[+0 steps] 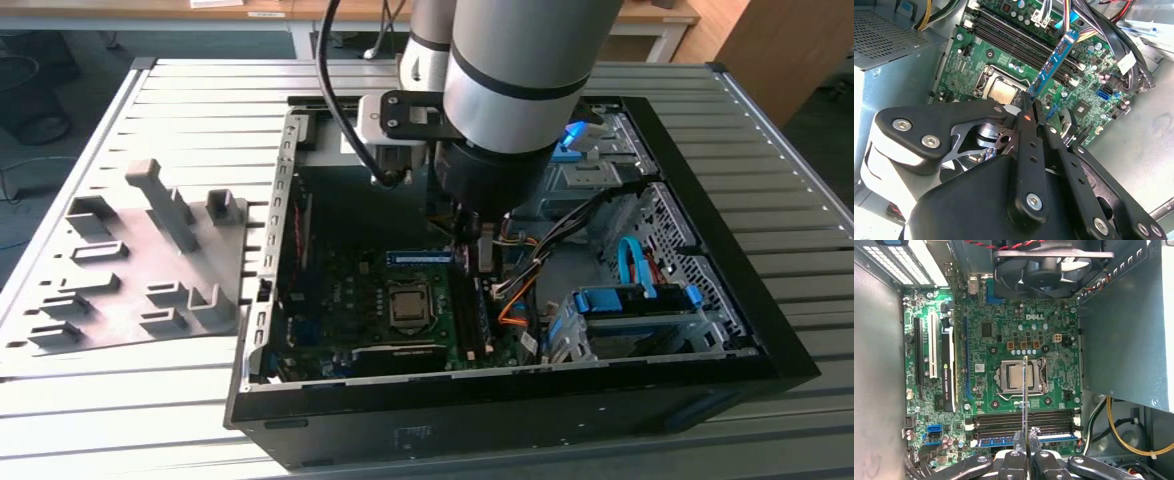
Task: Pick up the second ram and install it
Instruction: 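Pick up the second ram and move it above second insertion slot, then insert the second ram into the second slot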
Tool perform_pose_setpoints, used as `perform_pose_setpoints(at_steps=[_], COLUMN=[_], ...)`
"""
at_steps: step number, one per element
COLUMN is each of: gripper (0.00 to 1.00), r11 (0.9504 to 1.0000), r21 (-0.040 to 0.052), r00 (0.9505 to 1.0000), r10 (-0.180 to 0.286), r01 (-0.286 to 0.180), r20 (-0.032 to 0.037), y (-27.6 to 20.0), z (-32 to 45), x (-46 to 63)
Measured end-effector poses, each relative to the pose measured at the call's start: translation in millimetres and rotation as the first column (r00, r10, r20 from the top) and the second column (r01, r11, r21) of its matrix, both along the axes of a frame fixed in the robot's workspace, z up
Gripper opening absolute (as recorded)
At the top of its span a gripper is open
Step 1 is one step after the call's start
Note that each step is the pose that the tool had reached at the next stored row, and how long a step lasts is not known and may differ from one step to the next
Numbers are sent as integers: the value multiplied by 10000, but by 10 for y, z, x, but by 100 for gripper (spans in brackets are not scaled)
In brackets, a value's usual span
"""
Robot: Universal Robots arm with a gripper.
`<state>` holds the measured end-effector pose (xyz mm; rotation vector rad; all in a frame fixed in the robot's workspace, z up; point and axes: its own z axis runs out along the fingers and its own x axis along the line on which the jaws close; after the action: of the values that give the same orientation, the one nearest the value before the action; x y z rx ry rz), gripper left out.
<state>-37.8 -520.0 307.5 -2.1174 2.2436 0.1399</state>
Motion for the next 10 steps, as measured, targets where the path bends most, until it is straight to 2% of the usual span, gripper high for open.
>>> perform_pose_setpoints(at_steps=[10], gripper=[14], r11=[10000], r21=[-7], r00=[10000], r10=[0], r01=[0], r20=[0], y=[0], z=[0], x=[0])
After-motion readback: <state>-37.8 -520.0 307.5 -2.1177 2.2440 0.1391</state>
